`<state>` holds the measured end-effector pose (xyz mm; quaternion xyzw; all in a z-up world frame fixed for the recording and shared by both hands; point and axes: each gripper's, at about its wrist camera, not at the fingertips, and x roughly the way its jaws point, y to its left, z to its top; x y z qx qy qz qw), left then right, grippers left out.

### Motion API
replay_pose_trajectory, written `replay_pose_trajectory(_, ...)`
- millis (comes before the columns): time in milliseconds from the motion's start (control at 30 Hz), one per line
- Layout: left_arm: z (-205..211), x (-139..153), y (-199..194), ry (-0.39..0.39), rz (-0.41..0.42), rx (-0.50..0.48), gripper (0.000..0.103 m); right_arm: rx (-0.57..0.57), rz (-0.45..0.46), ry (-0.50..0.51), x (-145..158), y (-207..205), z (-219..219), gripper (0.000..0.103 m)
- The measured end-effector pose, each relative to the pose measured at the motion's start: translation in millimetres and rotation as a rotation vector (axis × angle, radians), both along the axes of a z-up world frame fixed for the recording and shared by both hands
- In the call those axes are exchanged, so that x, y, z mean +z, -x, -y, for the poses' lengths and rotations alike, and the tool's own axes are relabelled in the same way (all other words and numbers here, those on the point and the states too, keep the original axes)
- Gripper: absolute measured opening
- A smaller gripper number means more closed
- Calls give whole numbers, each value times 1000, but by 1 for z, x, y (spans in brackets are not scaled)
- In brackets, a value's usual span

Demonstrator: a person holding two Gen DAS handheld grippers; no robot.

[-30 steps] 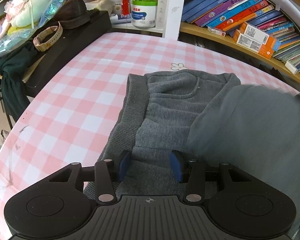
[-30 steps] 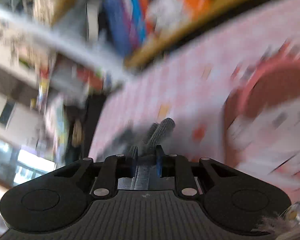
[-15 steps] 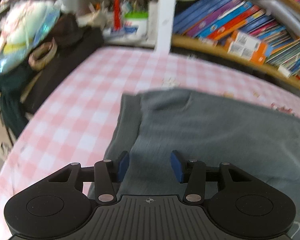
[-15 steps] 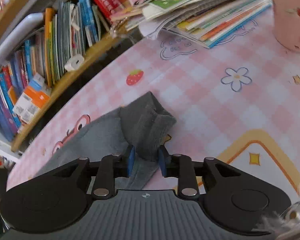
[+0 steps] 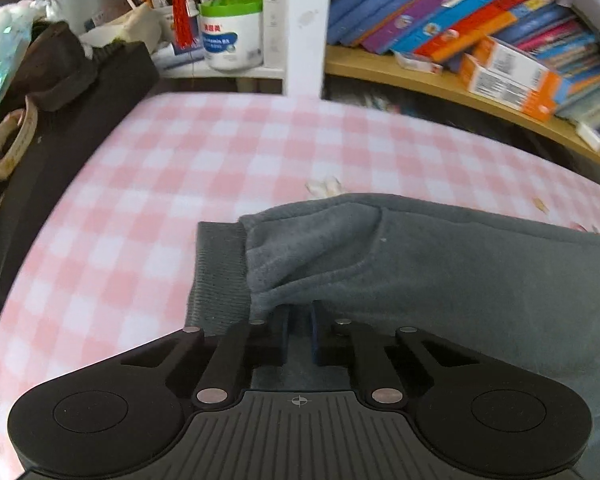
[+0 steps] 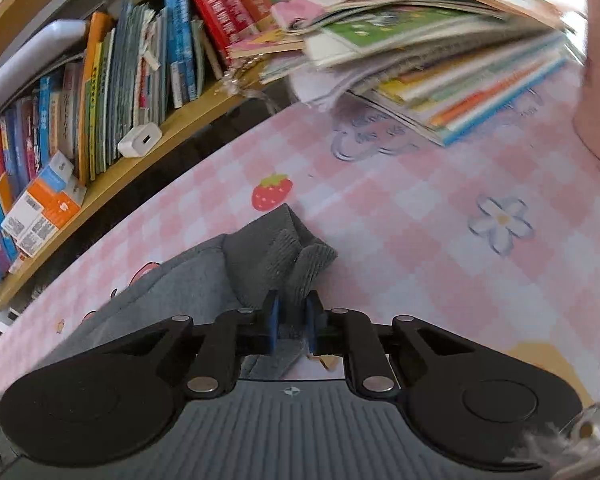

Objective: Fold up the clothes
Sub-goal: 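Smooth the sweatshirt with the left gripper while the right gripper releases the sleeve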

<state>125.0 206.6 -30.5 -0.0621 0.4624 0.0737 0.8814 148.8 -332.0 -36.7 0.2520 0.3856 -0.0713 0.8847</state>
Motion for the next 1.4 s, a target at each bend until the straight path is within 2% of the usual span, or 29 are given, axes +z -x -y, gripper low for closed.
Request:
replay_pose_trajectory(133, -12, -1, -25, 18, 9, 102, 10, 45, 2, 25, 0, -27, -10, 14)
replay_pose_trajectory(233, -16, -3, -33, 3, 12, 123, 13, 70, 5, 68, -1, -45, -19, 15)
replay_pose_trajectory(333, -21, -3, -36, 8, 6, 112, 13, 101, -1, 128, -1, -60, -28, 19)
replay_pose_trajectory(367, -22, -2, -35, 18, 5, 102, 13, 110, -7, 142, 0, -64, -30, 25)
replay_pose_trajectory(400, -24, 0, -33, 25, 5, 92, 13, 117, -15, 156, 1, -66, -32, 35)
replay_pose_trajectory(433, -24, 2, -29, 23, 13, 80, 15, 113, -22, 165, 3, -66, -32, 38)
replay_pose_trajectory(567, -17, 16, 7, -5, 96, 8, 22, 96, 30, 227, 21, -44, -37, 39)
replay_pose_trajectory(600, -14, 19, 17, -5, 118, -13, 22, 121, 59, 255, 26, -39, -43, 38)
replay_pose_trajectory(667, -8, 20, 32, -13, 132, -53, 22, 240, 110, 309, 35, -32, -65, 37)
replay_pose_trajectory(733, -2, 19, 42, -25, 127, -89, 22, 371, 96, 328, 34, -36, -86, 31)
replay_pose_trajectory(800, -1, 17, 43, -24, 126, -88, 22, 452, 46, 301, 26, -49, -101, 23)
replay_pose_trajectory(933, -2, 16, 46, 5, 138, -62, 22, 436, -68, 294, 4, -91, -107, 22)
replay_pose_trajectory(1133, -9, 15, 63, 36, 139, -19, 22, 397, -78, 325, 2, -156, -110, 20)
replay_pose_trajectory(1233, -17, 14, 78, 63, 139, 4, 22, 419, -59, 388, -1, -177, -115, 21)
replay_pose_trajectory(1333, -22, 13, 93, 62, 128, 13, 22, 419, -54, 412, 0, -180, -117, 24)
replay_pose_trajectory(1400, -27, 14, 104, 57, 123, 24, 22, 410, -44, 408, 6, -171, -118, 36)
